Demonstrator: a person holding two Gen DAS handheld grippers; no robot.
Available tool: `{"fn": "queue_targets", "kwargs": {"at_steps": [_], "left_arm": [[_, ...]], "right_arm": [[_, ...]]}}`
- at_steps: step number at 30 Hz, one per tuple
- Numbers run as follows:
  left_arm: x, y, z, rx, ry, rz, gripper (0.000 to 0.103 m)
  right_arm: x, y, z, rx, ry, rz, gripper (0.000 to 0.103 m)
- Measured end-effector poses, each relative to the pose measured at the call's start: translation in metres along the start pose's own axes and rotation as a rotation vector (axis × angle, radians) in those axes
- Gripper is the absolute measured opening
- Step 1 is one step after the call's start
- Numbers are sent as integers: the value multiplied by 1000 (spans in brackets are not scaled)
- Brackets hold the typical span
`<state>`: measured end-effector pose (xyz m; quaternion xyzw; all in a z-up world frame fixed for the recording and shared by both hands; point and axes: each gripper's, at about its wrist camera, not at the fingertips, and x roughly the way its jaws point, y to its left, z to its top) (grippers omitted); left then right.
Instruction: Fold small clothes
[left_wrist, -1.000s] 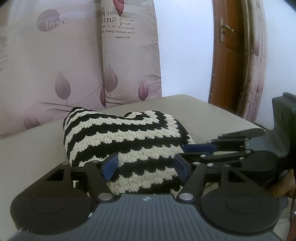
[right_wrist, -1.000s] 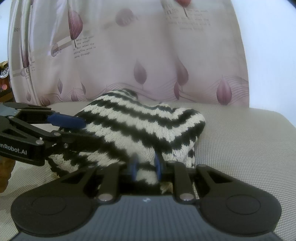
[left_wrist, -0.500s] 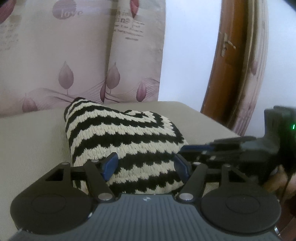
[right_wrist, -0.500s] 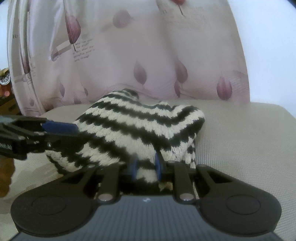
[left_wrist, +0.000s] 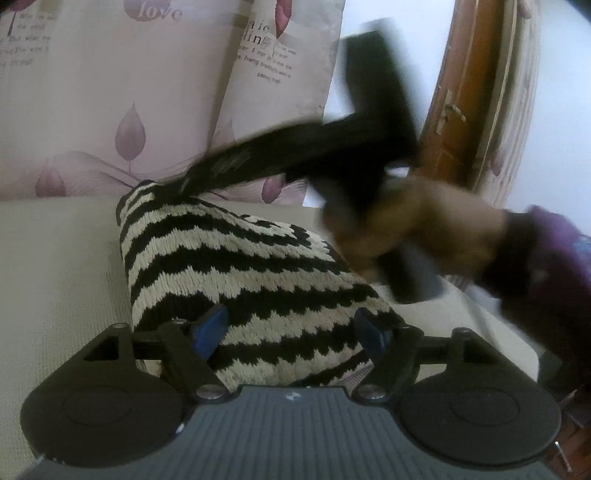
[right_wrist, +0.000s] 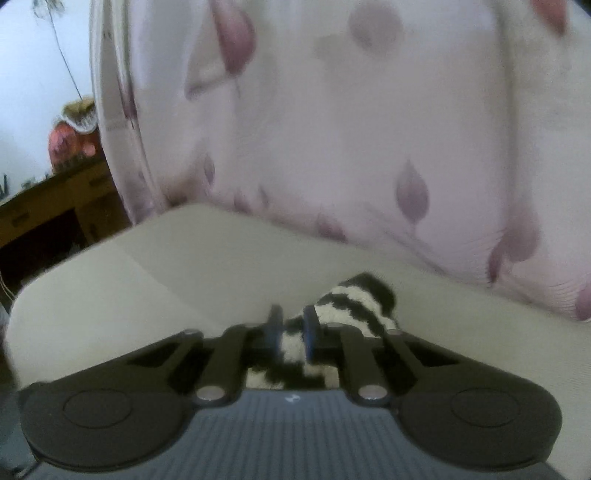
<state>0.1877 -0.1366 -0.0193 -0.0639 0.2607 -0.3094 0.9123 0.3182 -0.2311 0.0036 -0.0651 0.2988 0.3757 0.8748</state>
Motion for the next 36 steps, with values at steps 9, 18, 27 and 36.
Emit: {"fn": "queue_targets", "kwargs": {"at_steps": [9, 18, 27, 36], "left_arm": [[-6, 12, 3, -62, -1, -32, 80], [-39, 21, 29, -79, -83, 3, 77], [-14, 25, 19, -39, -12, 76, 71], [-6, 26, 1, 1, 43, 119, 71]], "right_arm": [[39, -10, -15, 91, 70, 54, 9], [-71, -39, -34, 268, -231, 78, 11], [-129, -17, -136, 195, -116, -161, 11], [-130, -17, -165, 202, -104, -215, 10]]}}
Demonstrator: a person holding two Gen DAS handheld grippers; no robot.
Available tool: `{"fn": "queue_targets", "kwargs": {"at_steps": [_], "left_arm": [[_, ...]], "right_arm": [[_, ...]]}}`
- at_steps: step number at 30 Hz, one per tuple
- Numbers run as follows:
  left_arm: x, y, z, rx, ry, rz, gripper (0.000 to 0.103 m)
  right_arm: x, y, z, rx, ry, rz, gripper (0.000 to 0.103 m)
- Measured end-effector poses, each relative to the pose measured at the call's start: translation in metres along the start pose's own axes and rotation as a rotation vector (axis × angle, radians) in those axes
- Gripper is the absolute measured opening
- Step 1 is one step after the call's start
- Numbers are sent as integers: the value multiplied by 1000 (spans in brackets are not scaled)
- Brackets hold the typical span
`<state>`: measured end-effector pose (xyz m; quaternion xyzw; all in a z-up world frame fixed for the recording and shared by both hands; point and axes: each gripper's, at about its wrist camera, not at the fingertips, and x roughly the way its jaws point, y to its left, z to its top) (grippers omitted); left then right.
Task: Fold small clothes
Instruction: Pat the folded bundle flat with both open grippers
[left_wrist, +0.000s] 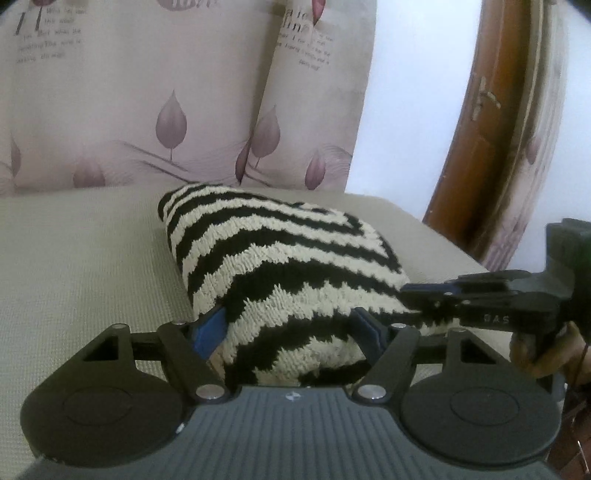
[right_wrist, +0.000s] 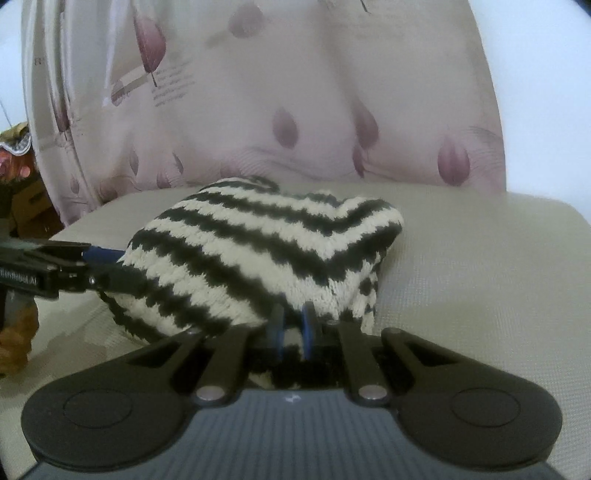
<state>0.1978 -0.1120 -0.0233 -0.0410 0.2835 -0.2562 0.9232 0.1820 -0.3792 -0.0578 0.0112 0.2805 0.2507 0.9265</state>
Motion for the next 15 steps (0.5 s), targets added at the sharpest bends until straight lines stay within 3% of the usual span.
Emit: {"fn": "queue_targets", "kwargs": {"at_steps": [2, 5, 8, 10, 15], "left_arm": [[-5, 1, 3, -14, -2, -11, 72], [-15, 9, 9, -57, -20, -42, 83], [-23, 11, 19, -57, -32, -44, 94], [-24, 12, 27, -51, -33, -45, 100], [-2, 20, 40, -81, 23, -32, 103]], "right_arm": [[0, -5, 6, 26, -5, 24, 10], [-12, -14, 10, 101, -47, 58, 11], [-22, -25, 13, 174, -85, 69, 32], [-25, -32, 12, 196, -98, 24, 66], [-15, -47, 15, 266, -55, 40, 72]]}}
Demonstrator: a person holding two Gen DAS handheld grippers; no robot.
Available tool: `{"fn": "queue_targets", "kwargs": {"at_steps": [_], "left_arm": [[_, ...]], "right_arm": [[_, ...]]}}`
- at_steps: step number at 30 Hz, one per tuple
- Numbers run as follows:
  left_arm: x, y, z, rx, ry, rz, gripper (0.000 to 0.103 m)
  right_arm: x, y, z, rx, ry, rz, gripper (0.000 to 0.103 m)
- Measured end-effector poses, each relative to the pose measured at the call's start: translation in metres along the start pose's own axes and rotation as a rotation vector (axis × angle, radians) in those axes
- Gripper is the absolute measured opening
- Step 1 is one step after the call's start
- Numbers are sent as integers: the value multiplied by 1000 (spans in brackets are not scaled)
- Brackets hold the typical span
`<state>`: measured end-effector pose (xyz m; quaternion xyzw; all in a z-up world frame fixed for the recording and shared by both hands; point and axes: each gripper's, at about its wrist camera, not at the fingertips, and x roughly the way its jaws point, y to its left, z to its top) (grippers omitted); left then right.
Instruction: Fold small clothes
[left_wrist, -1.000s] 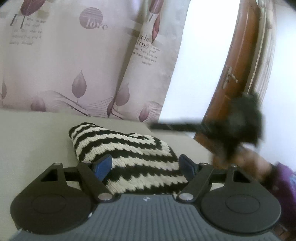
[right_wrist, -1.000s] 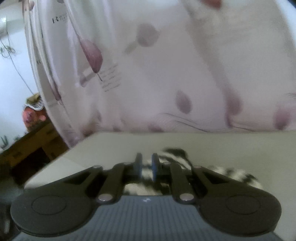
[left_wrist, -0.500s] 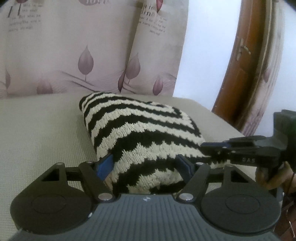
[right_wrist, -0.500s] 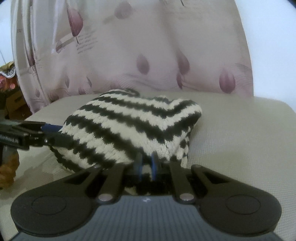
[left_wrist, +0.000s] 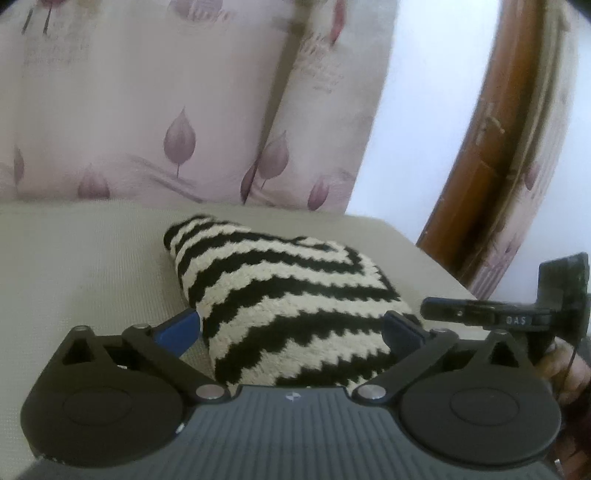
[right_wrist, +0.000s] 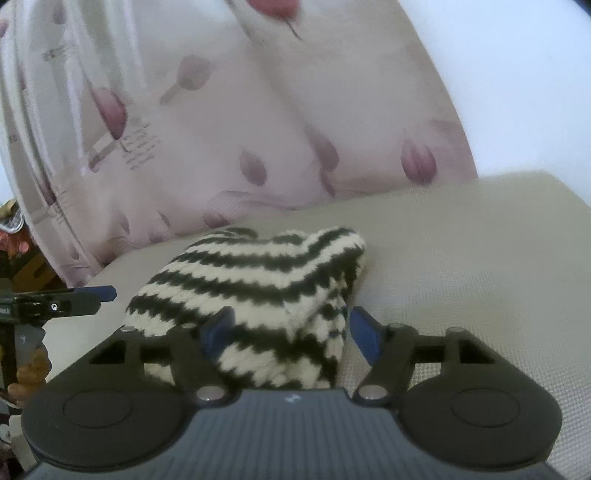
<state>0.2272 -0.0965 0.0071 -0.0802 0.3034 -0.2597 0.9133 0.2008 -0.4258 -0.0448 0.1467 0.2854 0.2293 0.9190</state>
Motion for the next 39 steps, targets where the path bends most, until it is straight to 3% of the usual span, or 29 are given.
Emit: {"fn": "queue_targets", "kwargs": {"at_steps": [6, 11, 16, 39], "left_arm": [[31, 24, 9, -73, 63, 15, 103], [53, 29, 14, -48, 91, 22, 103], [65, 24, 15, -20, 97, 32, 103], [86, 17, 12, 50, 121, 70, 103]], "right_arm": [[30, -19, 3, 101, 66, 35, 72], [51, -32, 1, 227, 104, 135, 73], [64, -36, -2, 277, 105, 165, 80], [75, -37, 1, 281, 111, 198, 82]]}}
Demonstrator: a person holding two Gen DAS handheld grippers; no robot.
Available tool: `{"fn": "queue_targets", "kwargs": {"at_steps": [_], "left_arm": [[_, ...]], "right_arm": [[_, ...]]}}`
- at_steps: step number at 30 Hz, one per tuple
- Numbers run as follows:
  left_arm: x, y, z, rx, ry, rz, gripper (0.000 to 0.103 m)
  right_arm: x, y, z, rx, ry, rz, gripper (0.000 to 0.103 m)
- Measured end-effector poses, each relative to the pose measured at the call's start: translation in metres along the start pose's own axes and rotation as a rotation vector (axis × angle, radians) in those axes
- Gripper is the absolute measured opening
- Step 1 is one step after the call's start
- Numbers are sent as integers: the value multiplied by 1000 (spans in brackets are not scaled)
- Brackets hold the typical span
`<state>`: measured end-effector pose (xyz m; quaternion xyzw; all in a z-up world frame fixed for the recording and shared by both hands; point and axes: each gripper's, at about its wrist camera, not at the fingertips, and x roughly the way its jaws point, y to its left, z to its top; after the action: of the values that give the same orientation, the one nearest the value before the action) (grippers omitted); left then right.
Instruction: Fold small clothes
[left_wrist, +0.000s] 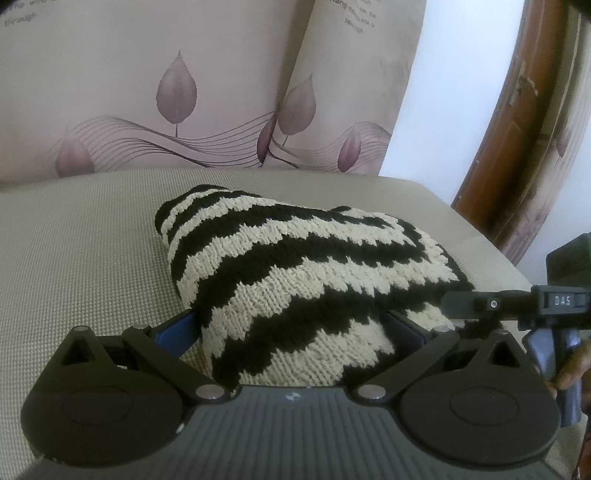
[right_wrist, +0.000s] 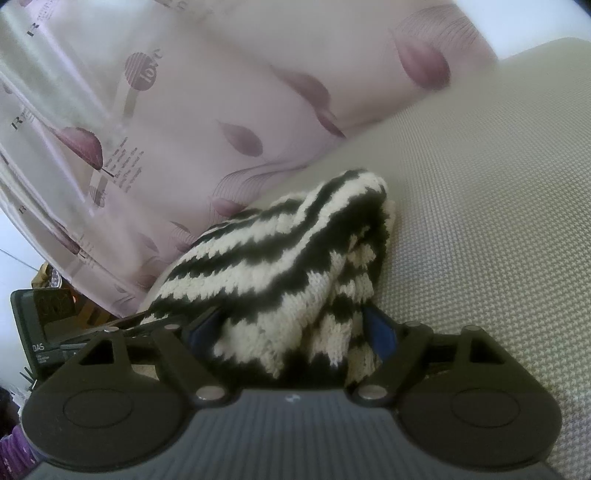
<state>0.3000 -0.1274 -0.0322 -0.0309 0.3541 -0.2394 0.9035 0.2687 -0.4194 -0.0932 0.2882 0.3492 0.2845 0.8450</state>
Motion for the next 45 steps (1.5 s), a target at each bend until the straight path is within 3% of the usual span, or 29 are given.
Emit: {"fn": "queue_targets", "kwargs": {"at_steps": [10, 21, 45], "left_arm": [[6, 1, -2, -17, 10, -3, 103], [16, 14, -5, -118, 49, -64, 103], [20, 16, -6, -108, 41, -90, 103]], "right_arm": [[0, 1, -1, -5, -7, 0, 82], [0, 3, -2, -10, -3, 1, 82], [0, 5, -3, -9, -7, -8, 82]]}}
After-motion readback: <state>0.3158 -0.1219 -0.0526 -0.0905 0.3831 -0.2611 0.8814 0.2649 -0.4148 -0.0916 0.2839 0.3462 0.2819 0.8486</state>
